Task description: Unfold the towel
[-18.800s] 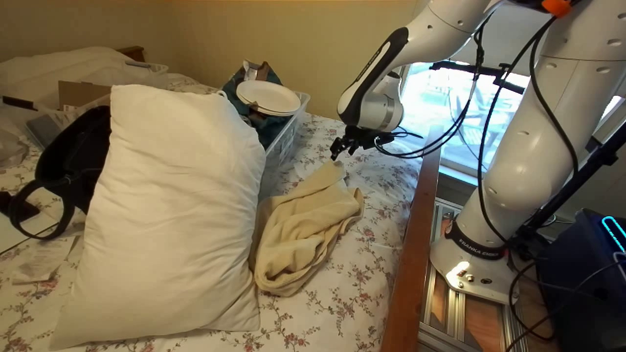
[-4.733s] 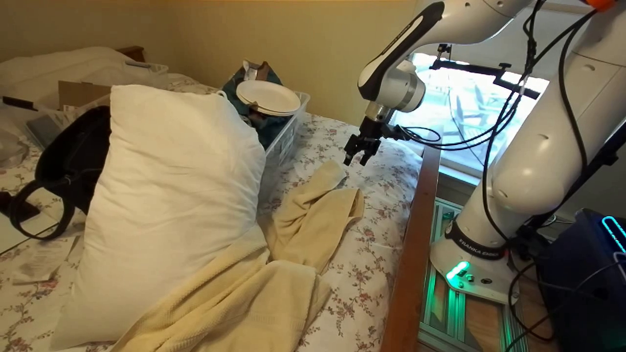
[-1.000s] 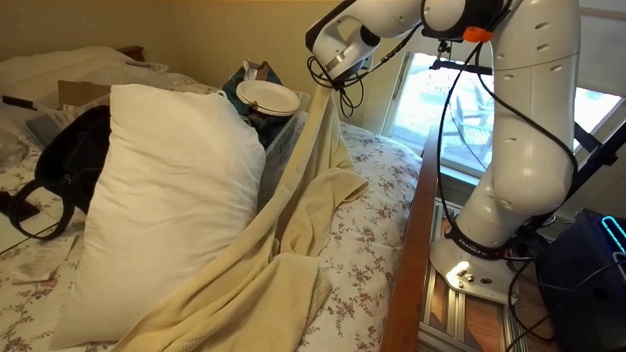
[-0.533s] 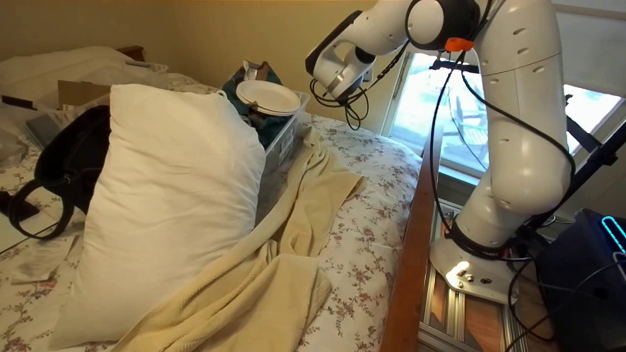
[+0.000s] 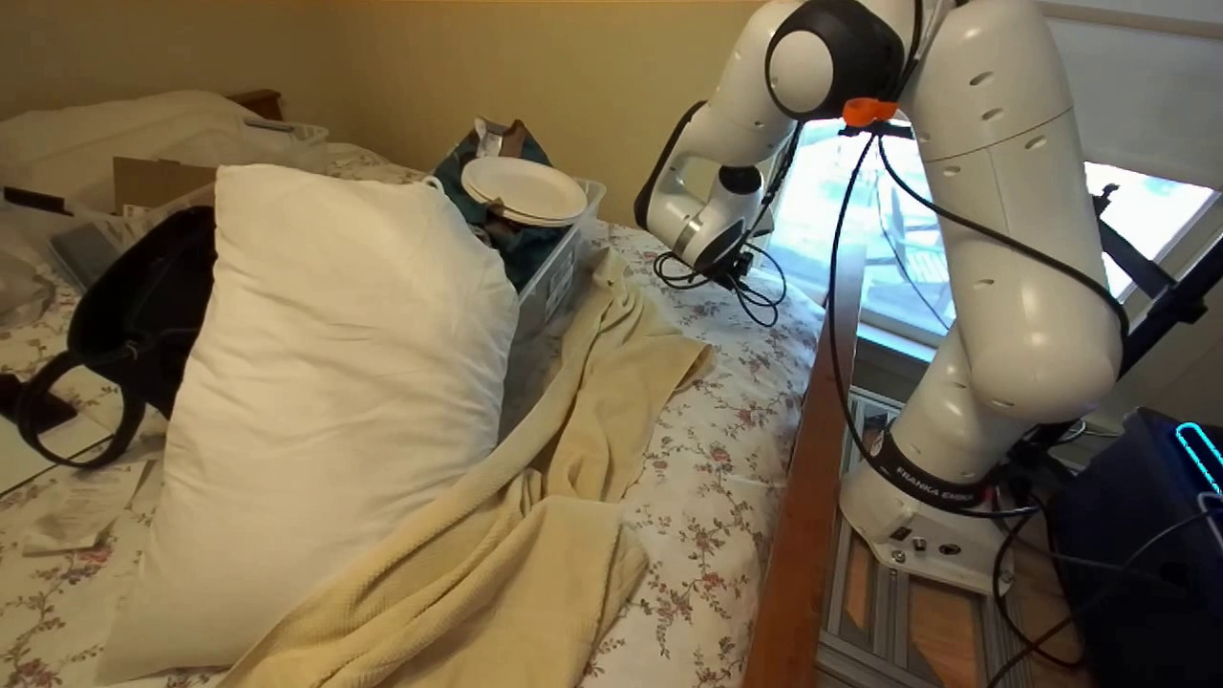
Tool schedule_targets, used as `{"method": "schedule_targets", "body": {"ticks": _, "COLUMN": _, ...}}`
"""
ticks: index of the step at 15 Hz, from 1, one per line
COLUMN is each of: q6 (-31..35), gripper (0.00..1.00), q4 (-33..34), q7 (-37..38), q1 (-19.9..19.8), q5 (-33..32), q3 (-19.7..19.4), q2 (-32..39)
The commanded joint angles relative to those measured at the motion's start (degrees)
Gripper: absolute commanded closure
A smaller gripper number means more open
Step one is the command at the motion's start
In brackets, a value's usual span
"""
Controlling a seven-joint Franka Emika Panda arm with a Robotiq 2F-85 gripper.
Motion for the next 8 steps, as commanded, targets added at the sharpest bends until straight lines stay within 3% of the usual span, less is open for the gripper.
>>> {"method": "schedule_targets", "body": {"ticks": 1, "q6": -7.96, "gripper": 0.0, "q4": -8.19, "q7": -6.42, "q1": 0.83, "q5": -0.34, "q3": -1.86, "q2": -8.35}}
{"method": "schedule_targets", "body": {"ticks": 2, "q6": -10.55, "gripper": 0.0, "q4": -9.44, "q7": -7.08, "q1": 0.46, "q5": -1.47, "q3": -2.08, "q2": -10.1}}
{"method": "schedule_targets", "body": {"ticks": 3, "q6": -11.35, "gripper": 0.0, "q4": -11.6, "q7": -1.72, "q1": -2.16, "q5": -9.51, "q3": -0.05, "q2": -13.02}}
{"method": "schedule_targets", "body": {"ticks": 4, "q6": -13.23, "gripper": 0.0, "q4": -11.99, "q7": -1.45, "q1": -2.56, "q5": -11.78, "q3": -0.17, "q2": -14.86}}
{"method": "schedule_targets", "body": {"ticks": 5, "q6": -15.86, "gripper": 0.0, "q4": -11.28, "q7": -6.95, "q1": -2.28, "q5": -7.73, "q3": -0.77, "q2": -16.3}}
{"method": "schedule_targets", "body": {"ticks": 8, "q6": -23.41, "gripper": 0.0, "q4": -11.92, "q7": -8.08, "q1": -3.73, "q5": -7.34, "q3": -0.5, "q2": -20.39}}
